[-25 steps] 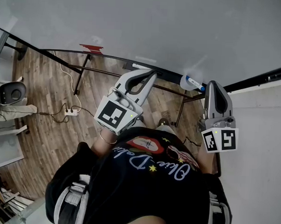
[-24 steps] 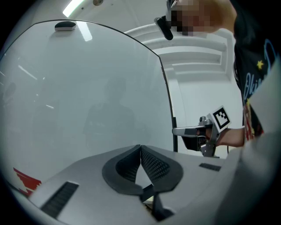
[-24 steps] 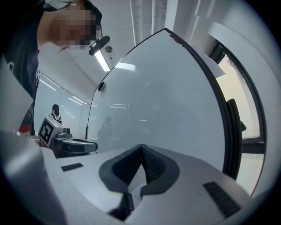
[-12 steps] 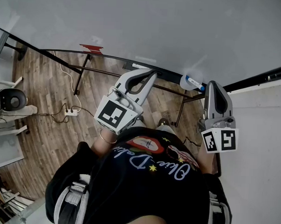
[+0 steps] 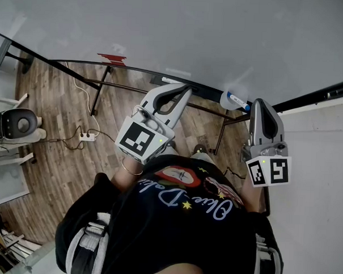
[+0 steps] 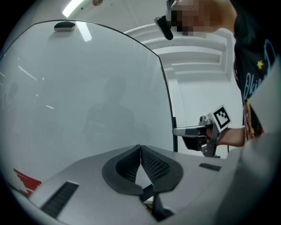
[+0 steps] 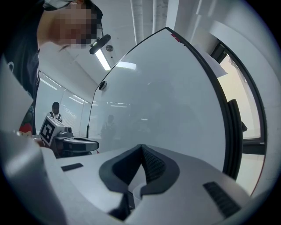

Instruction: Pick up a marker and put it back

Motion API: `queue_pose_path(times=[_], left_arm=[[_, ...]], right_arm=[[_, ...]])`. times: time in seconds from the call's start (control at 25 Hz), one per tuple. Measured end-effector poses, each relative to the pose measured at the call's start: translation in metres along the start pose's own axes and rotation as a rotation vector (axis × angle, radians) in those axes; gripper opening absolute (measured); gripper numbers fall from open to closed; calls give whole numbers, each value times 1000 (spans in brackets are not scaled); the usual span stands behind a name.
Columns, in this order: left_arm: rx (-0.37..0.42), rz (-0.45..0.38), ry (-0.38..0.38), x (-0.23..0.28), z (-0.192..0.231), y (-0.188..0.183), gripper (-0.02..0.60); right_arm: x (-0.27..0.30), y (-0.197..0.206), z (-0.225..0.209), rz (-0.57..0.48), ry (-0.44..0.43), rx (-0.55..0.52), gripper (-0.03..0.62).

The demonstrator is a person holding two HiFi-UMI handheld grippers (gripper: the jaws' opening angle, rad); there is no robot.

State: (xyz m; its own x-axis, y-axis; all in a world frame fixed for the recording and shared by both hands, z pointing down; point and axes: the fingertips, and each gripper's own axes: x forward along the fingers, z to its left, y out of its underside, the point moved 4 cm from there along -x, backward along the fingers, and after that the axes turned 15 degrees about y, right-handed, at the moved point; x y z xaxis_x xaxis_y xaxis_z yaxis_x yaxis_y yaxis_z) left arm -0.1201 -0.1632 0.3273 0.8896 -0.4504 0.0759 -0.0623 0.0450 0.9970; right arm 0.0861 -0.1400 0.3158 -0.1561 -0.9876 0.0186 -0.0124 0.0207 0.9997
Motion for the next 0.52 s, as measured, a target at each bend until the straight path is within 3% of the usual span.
queue_pose_path(times=[0.52], left_arm=[[8,7,6,2,0,1,5]], right_arm=[[0,1,-2,3,-2,1,0]])
